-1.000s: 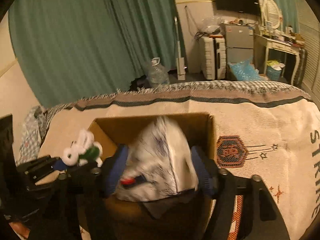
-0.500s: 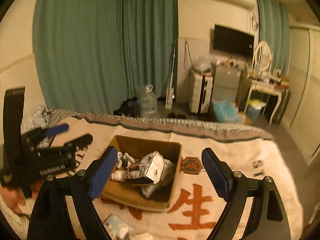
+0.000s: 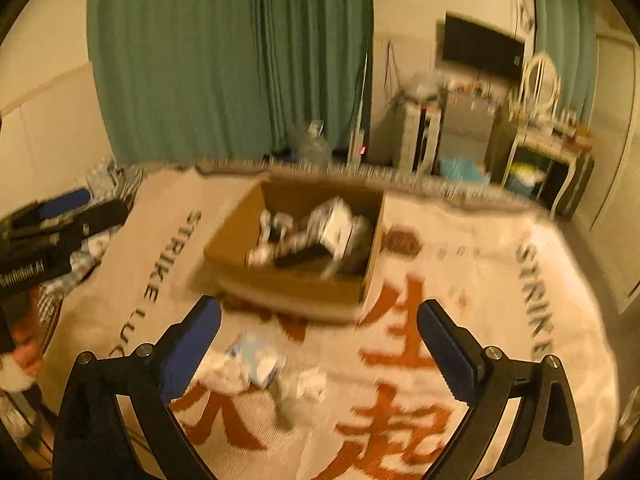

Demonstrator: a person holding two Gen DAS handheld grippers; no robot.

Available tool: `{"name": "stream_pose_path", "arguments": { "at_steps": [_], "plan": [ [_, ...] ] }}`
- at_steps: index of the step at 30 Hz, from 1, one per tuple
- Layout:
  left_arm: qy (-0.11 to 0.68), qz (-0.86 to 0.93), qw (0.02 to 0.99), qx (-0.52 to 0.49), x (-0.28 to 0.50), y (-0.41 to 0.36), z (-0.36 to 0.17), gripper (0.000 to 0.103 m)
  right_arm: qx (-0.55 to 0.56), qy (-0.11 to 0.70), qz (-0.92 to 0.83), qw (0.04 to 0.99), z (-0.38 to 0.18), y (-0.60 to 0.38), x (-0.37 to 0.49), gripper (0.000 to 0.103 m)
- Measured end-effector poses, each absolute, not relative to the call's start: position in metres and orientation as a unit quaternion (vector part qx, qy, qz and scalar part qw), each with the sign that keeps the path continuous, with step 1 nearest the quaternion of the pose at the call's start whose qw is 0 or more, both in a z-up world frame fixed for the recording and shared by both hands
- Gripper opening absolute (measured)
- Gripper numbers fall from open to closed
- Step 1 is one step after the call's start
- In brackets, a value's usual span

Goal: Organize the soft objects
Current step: 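Grasp the white lace cloth with the left tool while the right tool grasps the white glove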

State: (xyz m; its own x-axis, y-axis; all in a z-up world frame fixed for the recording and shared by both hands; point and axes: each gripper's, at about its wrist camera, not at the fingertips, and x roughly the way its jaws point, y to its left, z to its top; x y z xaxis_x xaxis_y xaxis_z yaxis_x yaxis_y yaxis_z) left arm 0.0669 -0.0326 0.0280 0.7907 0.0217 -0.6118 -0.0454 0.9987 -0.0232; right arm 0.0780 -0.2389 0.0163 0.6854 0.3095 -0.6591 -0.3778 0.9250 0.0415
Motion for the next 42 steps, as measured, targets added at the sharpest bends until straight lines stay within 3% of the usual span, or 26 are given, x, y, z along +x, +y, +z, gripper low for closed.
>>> {"name": "stream_pose_path", "arguments": {
  "at_steps": [8,10,20,26,29,30,37,39,42],
  "plan": [
    [0.430,0.015,0.902,-0.031,0.075,-0.047,-0.077,0.089,-0.062,0.408,0.227,0.882,-0.068,-0.229,0.091,0.098],
    [0.449,0.009,0.893,-0.033,0.077,-0.051,-0.098,0.089,-0.061,0.423,0.233,0.874,-0.084,-0.226,0.098,0.092],
    [0.515,-0.046,0.855,-0.037,0.086,-0.061,-0.152,0.087,-0.060,0.495,0.240,0.833,-0.162,-0.214,0.128,0.083],
    [0.528,-0.052,0.847,-0.030,0.093,-0.067,-0.169,0.087,-0.047,0.512,0.238,0.824,-0.178,-0.217,0.136,0.061],
    [0.525,-0.057,0.849,-0.031,0.096,-0.065,-0.172,0.087,-0.042,0.506,0.239,0.828,-0.174,-0.218,0.134,0.058],
    [0.524,-0.059,0.849,-0.033,0.096,-0.064,-0.172,0.084,-0.041,0.503,0.239,0.830,-0.172,-0.218,0.133,0.058],
    [0.525,-0.090,0.845,-0.043,0.087,-0.058,-0.165,0.041,-0.043,0.489,0.238,0.838,-0.152,-0.221,0.121,0.058],
    [0.524,-0.097,0.845,-0.045,0.082,-0.058,-0.161,0.033,-0.045,0.484,0.236,0.842,-0.144,-0.221,0.116,0.058],
    [0.516,-0.100,0.850,-0.037,0.074,-0.059,-0.150,0.032,-0.049,0.473,0.234,0.848,-0.130,-0.221,0.106,0.058]
  ]
}}
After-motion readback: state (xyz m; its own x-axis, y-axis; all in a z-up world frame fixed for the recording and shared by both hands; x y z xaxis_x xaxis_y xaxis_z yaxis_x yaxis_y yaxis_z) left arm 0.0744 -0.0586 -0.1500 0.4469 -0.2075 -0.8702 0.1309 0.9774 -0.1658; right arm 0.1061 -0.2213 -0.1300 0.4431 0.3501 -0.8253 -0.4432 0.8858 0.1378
